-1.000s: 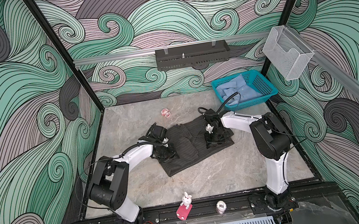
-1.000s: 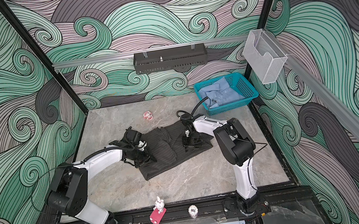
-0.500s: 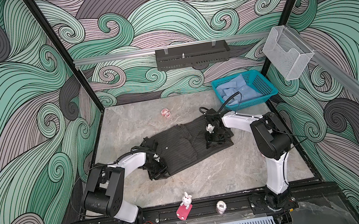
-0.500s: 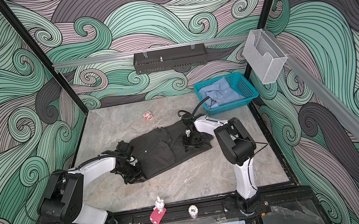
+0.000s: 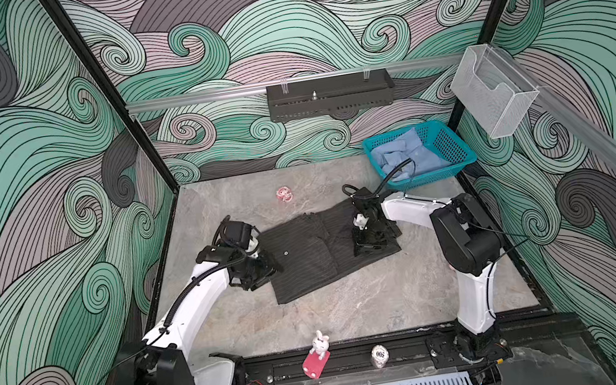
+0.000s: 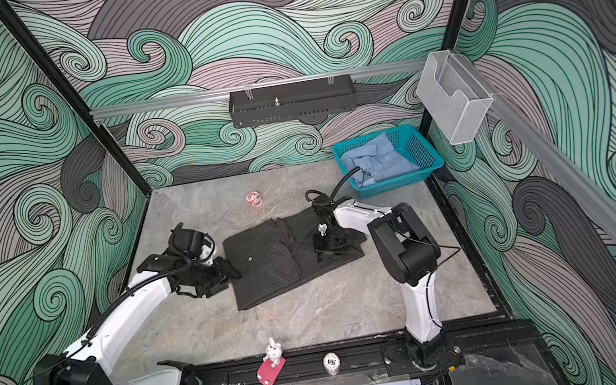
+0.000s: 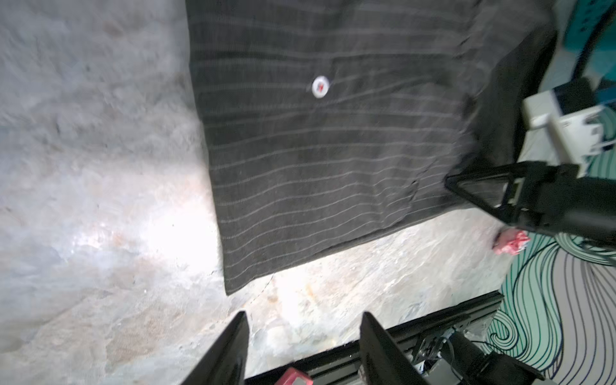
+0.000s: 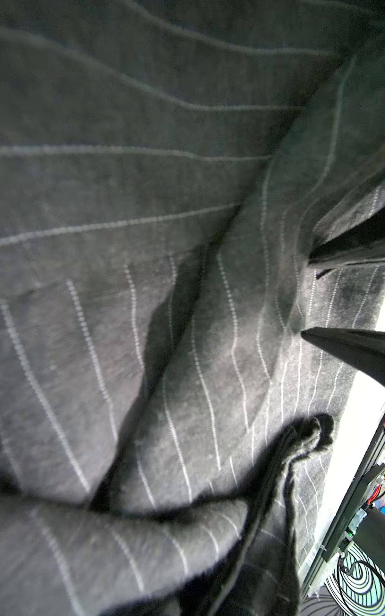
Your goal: Fold and stack the long sleeve shirts
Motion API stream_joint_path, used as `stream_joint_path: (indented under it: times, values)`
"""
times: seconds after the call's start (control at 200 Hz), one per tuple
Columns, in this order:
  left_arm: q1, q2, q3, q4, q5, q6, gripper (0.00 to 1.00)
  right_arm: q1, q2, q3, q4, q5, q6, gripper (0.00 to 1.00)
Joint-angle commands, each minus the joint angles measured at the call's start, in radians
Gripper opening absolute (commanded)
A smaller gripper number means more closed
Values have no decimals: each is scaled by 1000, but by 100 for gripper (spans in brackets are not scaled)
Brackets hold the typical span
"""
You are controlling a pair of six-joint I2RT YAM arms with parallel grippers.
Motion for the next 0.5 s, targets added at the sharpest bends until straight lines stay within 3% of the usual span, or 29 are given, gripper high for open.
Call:
stream_joint_path:
  times: [0.0,0.13,0.305,0.495]
  values:
    - [43,112,28,23,-16,32,57,-3,-40,-15,-37,28,-9,33]
    - [90,312,90,19,51,82,58,-3,-86,1,-40,22,-9,33]
    - [104,414,70,139,76,73,59,-3,-100,22,-53,17,-10,34]
    - [114,475,31,197,63,70,53,-3,-89,33,-53,1,-10,34]
